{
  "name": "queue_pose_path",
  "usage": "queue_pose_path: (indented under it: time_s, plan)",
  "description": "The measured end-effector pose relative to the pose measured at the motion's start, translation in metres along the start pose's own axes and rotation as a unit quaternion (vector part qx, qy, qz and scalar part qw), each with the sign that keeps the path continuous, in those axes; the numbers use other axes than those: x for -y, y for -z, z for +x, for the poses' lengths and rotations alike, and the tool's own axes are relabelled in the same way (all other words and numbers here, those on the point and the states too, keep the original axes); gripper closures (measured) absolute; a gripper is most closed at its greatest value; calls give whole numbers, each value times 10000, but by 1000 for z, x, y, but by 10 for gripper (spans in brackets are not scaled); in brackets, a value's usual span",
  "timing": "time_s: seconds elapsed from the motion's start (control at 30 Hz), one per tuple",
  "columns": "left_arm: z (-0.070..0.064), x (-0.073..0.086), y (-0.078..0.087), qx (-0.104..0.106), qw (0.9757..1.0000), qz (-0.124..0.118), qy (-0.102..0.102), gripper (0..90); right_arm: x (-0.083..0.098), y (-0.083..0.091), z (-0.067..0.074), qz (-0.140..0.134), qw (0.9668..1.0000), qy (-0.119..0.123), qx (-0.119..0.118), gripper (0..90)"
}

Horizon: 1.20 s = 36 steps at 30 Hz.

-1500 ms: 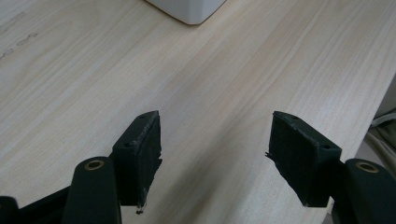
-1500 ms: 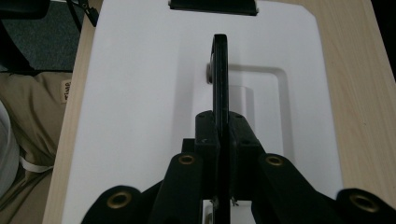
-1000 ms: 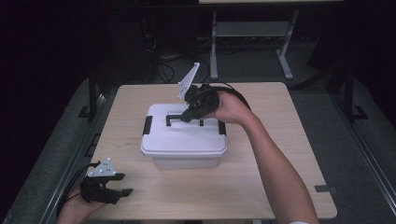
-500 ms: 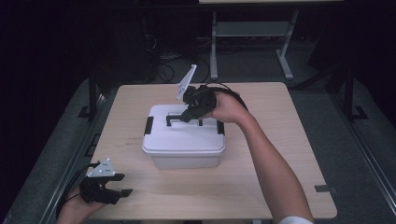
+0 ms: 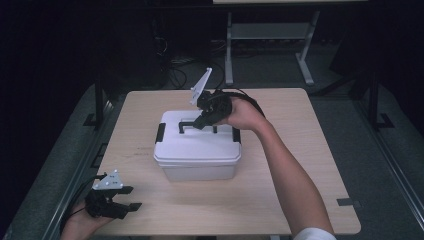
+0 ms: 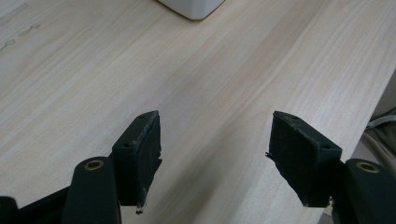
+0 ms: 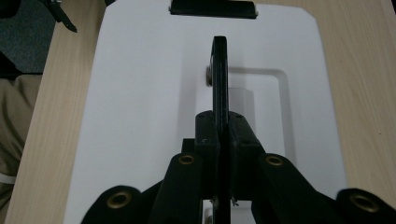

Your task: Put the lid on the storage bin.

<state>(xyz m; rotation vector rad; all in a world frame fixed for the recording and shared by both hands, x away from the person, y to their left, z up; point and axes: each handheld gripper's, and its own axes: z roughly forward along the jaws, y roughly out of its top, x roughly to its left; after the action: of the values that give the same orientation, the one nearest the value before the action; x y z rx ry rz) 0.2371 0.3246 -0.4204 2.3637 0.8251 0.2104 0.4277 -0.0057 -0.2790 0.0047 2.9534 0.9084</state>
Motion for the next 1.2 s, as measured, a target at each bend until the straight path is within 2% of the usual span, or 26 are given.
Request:
queue_pose_path:
  time_s: [0.43,0.7,1.2]
  plan:
    - [1,1,1,7,10000,-22,12,338,1,-6,0,59,9998,108,-150,841]
    - [0,1,0,4,10000,3,0,338,9,-8,0,-38,9999,-58,-129,836]
    - [0,1,-1,22,10000,11,2,338,7,-6,3,-41,9998,-124,-171,812]
